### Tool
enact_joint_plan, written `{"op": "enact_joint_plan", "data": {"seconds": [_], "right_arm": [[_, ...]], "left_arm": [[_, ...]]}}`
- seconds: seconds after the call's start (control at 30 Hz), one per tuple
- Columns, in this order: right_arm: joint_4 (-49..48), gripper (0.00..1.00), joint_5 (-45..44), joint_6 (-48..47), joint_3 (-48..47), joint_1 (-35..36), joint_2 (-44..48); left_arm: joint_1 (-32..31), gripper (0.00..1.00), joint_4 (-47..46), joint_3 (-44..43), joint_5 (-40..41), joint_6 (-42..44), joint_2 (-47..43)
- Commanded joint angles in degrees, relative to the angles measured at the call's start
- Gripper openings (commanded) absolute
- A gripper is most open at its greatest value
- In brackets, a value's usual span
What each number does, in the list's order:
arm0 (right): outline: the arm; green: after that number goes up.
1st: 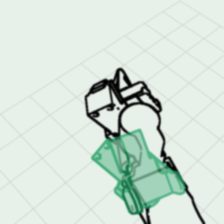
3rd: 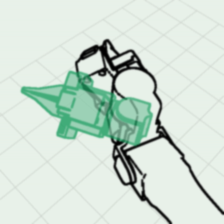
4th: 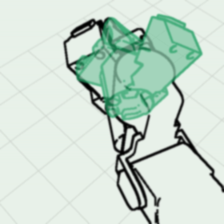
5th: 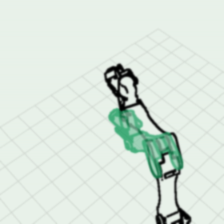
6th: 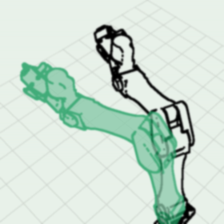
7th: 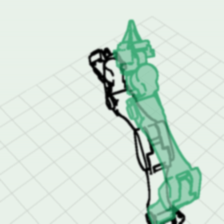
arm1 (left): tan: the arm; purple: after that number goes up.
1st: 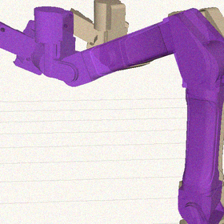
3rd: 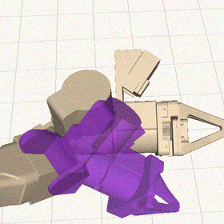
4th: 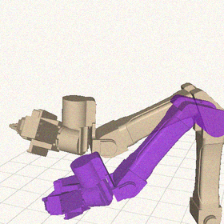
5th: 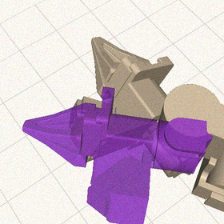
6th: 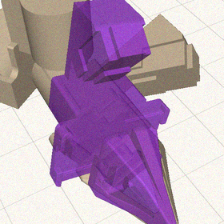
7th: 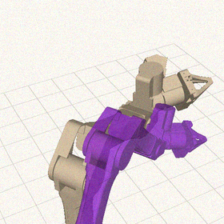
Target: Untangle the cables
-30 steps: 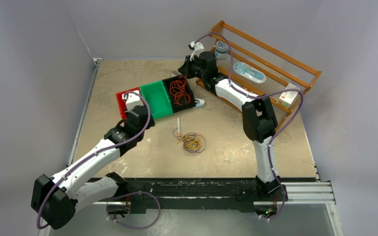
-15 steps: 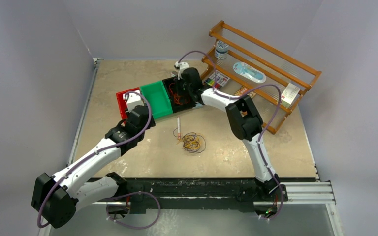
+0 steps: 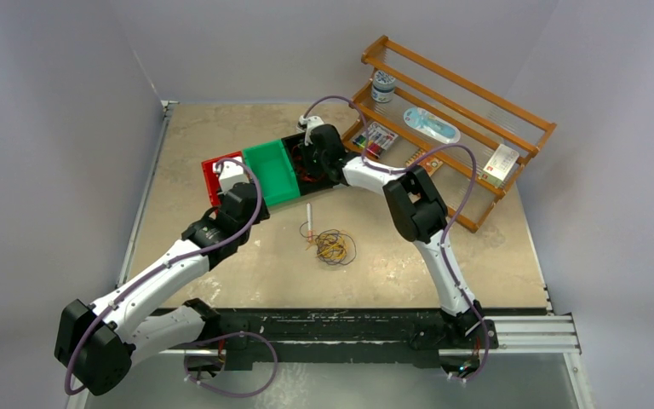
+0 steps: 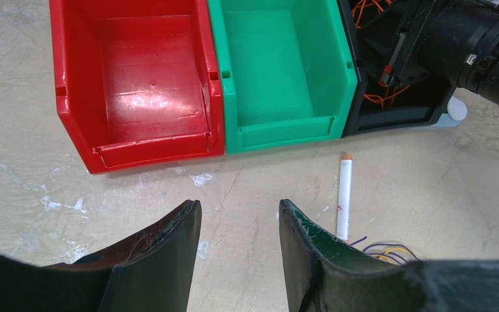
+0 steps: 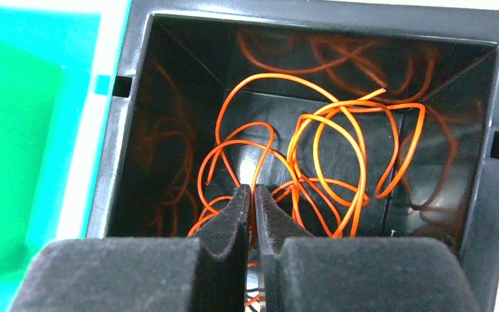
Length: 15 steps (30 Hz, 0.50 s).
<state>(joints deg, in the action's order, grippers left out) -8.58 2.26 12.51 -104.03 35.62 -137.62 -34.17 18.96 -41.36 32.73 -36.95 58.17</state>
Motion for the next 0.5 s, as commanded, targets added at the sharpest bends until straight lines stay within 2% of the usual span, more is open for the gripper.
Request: {"op": "enact_joint_plan", "data": {"seconds": [0.0,0.2,0.47], "right_arm": [[-1.4,0.11,-1.6,-1.0,-0.4,-0.1,3.7],[-3.2,0.28,-1.2,-1.0,0.6,-0.1,8.4],[-4.2,0.41,-0.6,-1.4,2.7,-0.2,15.4]], "left_arm": [[0.2,0.48,-1.7,-0.8,-0.3,-0.8,-0.2],[0.2,0.54,-1.2,-0.8,0.0,-0.8,-0.9],[0.2,0.55,-1.6,-1.3,-1.4,-0.2,-0.7]]}}
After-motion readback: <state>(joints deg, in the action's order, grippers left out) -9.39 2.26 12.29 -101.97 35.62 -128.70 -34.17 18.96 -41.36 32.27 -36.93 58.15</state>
